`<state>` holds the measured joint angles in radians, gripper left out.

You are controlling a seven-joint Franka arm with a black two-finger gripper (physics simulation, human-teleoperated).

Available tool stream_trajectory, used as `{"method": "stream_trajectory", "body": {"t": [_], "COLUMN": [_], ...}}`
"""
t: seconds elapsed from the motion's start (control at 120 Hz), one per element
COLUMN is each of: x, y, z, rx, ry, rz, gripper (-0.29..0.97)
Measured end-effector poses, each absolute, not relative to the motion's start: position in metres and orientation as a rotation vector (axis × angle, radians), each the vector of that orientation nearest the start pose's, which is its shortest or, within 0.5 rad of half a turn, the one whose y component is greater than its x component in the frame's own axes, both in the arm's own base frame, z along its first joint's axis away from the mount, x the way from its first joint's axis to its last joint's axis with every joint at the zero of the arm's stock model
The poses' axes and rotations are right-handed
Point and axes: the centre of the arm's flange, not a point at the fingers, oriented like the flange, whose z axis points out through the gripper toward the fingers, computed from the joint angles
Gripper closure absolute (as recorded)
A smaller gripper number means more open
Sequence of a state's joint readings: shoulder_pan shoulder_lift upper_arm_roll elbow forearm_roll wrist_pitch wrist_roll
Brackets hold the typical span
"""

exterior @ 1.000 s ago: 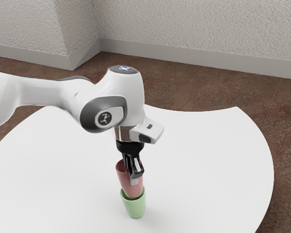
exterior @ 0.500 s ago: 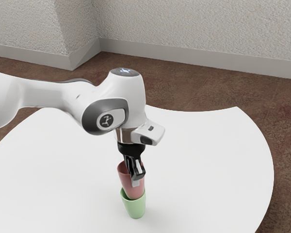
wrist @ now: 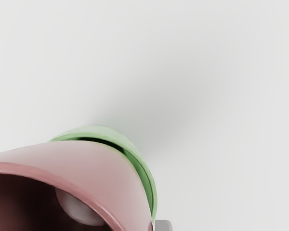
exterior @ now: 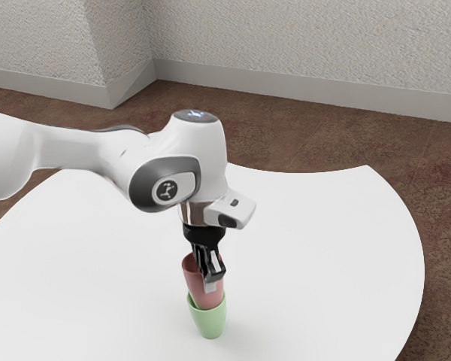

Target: Place the left cup onto the right cup

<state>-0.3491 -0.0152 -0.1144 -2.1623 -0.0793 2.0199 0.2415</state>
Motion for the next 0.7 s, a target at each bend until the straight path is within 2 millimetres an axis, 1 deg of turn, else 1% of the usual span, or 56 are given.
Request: {"method": "stream_trajectory", "body": {"t": [0.408, 0.542, 0.7], "x": [0.463, 0.4634, 0.4638], "y": [-0.2365, -0.2368, -0.2371], "z": [0.3869, 0.3868, 0.3871], "rx": [-3.014, -3.018, -3.02], "ry": [1.041, 1.043, 1.046], "rz": [0.218, 0.213, 0.206], "gripper": [0.77, 0.74, 0.68]}}
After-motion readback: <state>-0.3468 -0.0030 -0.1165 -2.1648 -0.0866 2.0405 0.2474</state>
